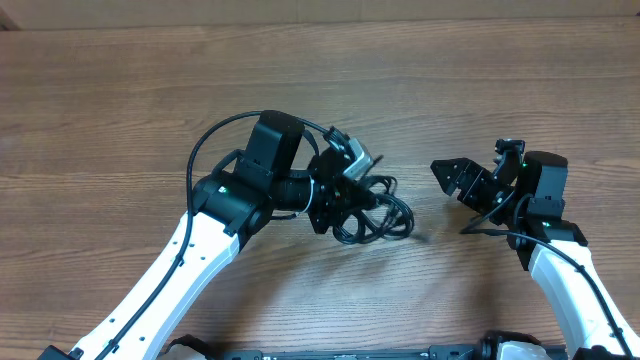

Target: Untangle cables

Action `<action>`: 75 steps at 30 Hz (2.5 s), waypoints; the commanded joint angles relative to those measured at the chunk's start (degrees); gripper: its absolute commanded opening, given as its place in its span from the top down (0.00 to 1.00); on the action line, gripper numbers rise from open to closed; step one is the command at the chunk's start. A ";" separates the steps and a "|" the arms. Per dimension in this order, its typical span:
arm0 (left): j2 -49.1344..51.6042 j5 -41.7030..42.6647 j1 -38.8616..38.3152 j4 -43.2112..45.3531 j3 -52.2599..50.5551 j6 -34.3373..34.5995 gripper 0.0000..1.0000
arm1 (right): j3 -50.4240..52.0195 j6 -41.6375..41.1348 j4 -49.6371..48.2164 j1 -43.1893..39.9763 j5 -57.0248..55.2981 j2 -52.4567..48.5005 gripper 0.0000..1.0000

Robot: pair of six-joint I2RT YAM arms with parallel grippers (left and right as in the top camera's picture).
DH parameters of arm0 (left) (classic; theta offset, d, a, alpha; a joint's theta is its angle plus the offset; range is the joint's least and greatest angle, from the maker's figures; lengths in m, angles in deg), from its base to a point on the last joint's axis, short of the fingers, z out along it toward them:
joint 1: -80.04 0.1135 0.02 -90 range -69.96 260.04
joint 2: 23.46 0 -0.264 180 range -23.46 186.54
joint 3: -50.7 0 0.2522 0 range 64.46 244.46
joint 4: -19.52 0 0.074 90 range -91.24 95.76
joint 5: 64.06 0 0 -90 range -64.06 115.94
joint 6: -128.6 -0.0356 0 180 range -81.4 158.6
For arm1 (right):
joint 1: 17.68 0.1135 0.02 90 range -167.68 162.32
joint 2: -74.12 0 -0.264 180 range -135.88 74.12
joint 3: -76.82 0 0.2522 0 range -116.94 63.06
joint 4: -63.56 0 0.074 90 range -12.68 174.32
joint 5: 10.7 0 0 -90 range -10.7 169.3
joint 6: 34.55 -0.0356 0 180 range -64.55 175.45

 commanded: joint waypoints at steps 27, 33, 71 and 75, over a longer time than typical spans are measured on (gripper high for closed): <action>-1.11 -16.85 -5.05 17.44 1.81 -4.26 0.96 | 0.33 -17.05 -6.12 1.42 31.06 -0.15 0.00; -0.66 -26.12 -7.17 20.50 1.81 -5.79 0.95 | 0.31 -19.37 -7.04 1.49 31.12 -0.15 0.00; 2.21 -41.09 -10.82 32.72 1.81 0.66 0.96 | 0.31 -37.35 -20.13 1.49 35.06 -0.15 0.01; 2.21 -40.61 -11.76 33.99 1.81 1.33 0.96 | 0.33 -37.35 -20.13 1.49 34.29 -0.15 0.01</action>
